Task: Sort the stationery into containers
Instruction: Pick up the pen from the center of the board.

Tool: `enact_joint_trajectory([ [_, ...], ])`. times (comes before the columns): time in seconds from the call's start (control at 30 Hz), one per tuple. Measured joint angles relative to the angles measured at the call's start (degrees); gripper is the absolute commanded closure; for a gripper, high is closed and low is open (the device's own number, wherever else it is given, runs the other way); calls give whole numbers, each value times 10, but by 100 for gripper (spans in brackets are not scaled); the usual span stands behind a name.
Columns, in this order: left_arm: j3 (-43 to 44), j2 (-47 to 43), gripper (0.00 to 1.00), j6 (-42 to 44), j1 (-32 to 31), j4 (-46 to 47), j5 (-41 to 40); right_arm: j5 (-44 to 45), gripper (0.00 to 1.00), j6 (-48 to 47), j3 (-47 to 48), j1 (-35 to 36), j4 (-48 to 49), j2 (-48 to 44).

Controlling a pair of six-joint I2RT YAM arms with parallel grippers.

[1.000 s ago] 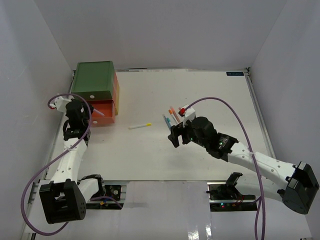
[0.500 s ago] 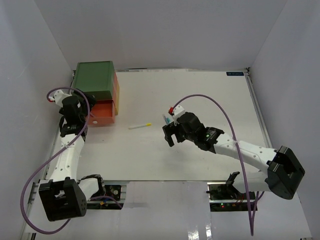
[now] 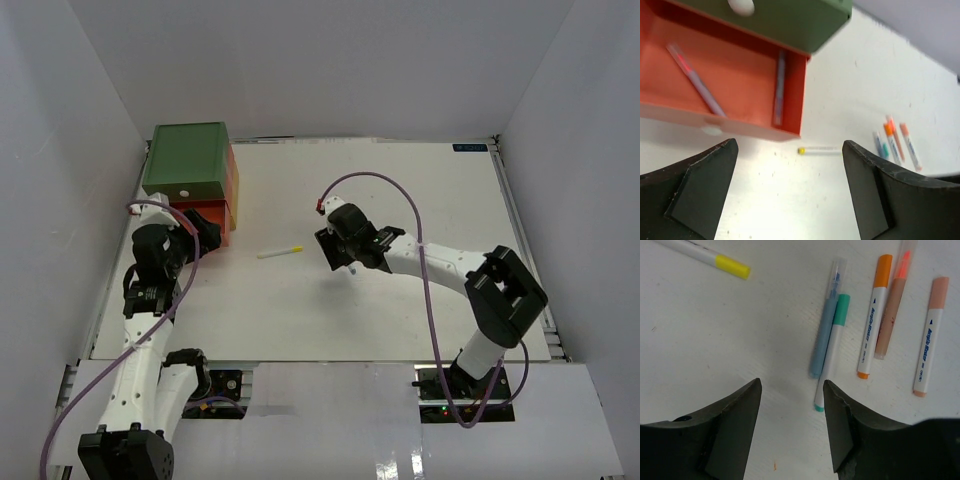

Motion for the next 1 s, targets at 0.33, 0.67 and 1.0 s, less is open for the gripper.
enact_joint_trajectory([
  [0.33,-24,-3,4,31,-29,-23,27,2,47,-8,92,-20,-23,127],
  [0.67,-24,-3,4,33,-29,-23,32,1,50,-10,146,-37,-36,188],
  [1.0,-24,-3,4,33,-29,-23,36,-1,57,-16,163,-40,-47,210],
])
